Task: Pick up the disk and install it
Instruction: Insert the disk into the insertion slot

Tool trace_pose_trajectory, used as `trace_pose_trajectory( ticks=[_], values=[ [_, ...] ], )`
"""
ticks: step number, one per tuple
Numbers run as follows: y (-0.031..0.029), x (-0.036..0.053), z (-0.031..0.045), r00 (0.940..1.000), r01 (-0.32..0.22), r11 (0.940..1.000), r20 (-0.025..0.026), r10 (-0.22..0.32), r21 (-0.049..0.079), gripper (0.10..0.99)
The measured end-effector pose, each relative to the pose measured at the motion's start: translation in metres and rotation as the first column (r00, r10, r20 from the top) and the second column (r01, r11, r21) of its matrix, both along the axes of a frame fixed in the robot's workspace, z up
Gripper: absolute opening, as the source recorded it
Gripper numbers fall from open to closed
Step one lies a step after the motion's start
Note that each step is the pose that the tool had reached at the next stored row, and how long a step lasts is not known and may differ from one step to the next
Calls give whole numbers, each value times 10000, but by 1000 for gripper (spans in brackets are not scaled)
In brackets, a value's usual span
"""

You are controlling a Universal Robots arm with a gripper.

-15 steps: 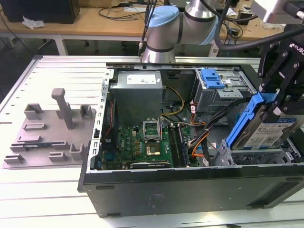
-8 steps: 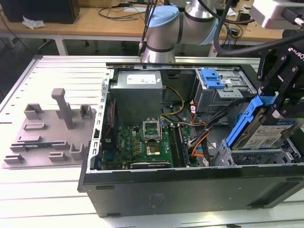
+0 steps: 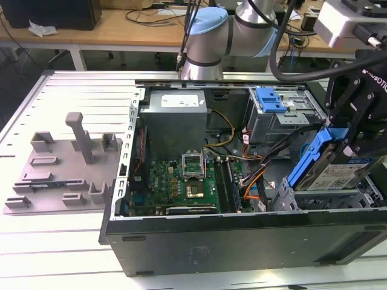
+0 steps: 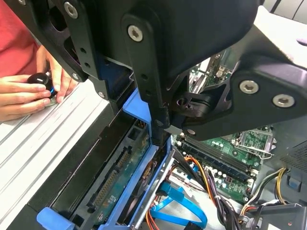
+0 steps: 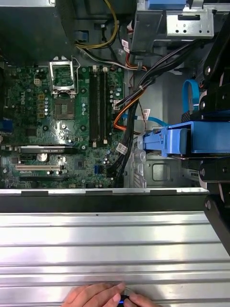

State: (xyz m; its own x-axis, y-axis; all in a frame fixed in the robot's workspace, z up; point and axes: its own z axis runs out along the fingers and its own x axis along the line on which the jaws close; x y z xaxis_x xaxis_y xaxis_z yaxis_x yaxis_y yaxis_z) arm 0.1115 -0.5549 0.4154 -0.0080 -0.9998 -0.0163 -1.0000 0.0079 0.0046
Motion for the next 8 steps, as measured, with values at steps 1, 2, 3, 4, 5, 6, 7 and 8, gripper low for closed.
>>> trace_pose_trajectory(
  ticks=[1, 2, 3, 4, 5, 6, 7, 8],
  values=[
    [0, 0, -13, 10000, -1, 10000, 0, 1, 0, 369],
    [0, 0, -21, 10000, -1, 10000, 0, 1, -2, 369],
    [0, 0, -33, 10000, 0, 10000, 0, 0, 0, 369],
    [-1, 0, -44, 10000, 0, 10000, 0, 0, 0, 369],
    [-1, 0, -54, 10000, -1, 10000, 0, 1, 1, 369],
    [-2, 0, -64, 10000, 0, 10000, 0, 0, 0, 369],
    [-2, 0, -73, 10000, 0, 10000, 0, 0, 0, 369],
    [-3, 0, -84, 10000, 0, 10000, 0, 0, -1, 369]
  ],
)
